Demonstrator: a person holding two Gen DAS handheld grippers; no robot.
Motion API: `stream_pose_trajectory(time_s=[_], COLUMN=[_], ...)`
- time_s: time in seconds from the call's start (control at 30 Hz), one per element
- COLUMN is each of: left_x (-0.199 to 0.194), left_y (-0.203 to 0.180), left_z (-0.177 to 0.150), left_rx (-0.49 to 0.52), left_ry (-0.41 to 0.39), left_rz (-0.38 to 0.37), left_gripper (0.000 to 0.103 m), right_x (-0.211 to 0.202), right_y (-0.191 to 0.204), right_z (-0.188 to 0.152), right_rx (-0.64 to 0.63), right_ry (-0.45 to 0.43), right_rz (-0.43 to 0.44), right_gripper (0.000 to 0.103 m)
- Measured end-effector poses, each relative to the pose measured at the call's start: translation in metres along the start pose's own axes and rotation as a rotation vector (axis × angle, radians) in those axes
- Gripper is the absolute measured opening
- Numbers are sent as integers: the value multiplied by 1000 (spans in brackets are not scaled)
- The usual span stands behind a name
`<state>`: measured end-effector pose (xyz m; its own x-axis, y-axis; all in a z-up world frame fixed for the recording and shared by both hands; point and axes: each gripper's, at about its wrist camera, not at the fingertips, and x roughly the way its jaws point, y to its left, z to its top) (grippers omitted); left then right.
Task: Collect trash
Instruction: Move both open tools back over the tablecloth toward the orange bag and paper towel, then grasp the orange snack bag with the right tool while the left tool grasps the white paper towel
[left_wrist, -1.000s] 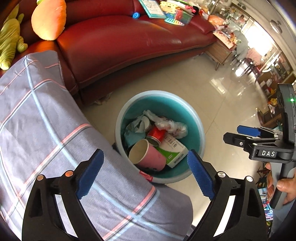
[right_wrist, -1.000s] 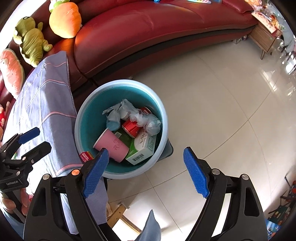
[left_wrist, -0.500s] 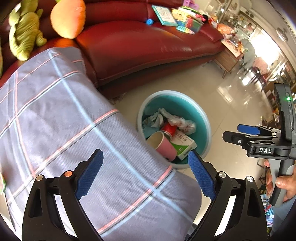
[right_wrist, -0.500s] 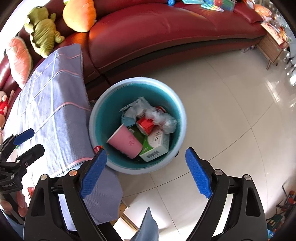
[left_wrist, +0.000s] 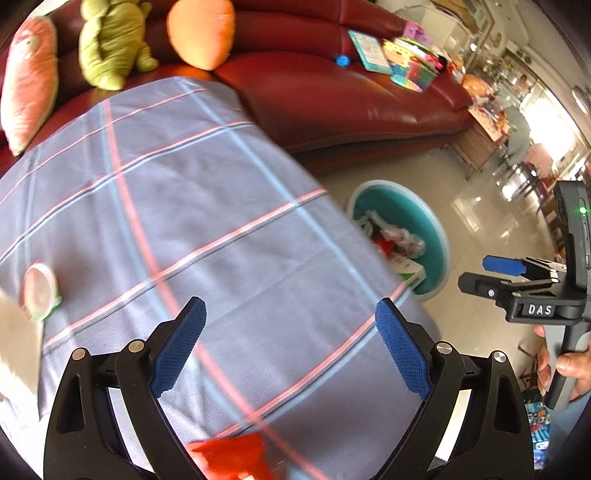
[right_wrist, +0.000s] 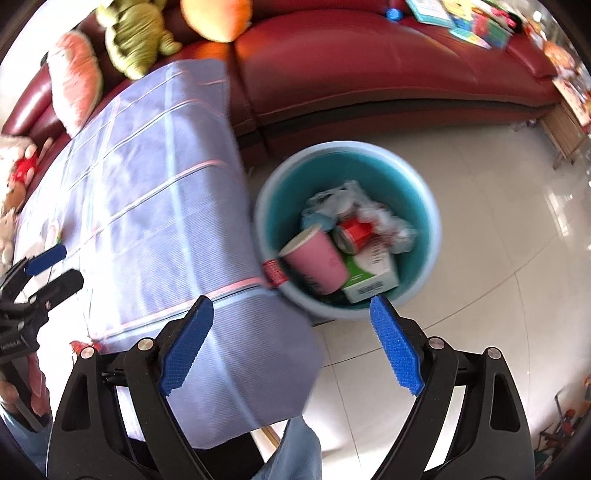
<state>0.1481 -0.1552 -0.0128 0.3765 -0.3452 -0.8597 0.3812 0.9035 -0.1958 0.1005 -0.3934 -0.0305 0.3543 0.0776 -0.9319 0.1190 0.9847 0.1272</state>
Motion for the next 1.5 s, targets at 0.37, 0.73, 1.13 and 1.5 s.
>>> stream_pose_trajectory(time_s=[0.37, 0.73, 1.13, 1.5], left_x=[-54, -87, -105, -115], left_y=[88, 153, 233, 283], left_z=[-49, -104, -156, -172], left_rx=[-129, -246, -439, -578], left_ry=[-66, -100, -119, -148], left_rz=[65, 84, 100, 137], left_gripper=[93, 94, 95, 95], right_x=[-1, 14, 59, 57], right_y=[122, 229, 269, 276], right_z=[-30, -71, -96, -116], right_rx=[-249, -416, -366, -356], right_ry=[48, 164, 268, 237], right_rz=[59, 151, 72, 141], right_gripper=[83, 83, 83, 28])
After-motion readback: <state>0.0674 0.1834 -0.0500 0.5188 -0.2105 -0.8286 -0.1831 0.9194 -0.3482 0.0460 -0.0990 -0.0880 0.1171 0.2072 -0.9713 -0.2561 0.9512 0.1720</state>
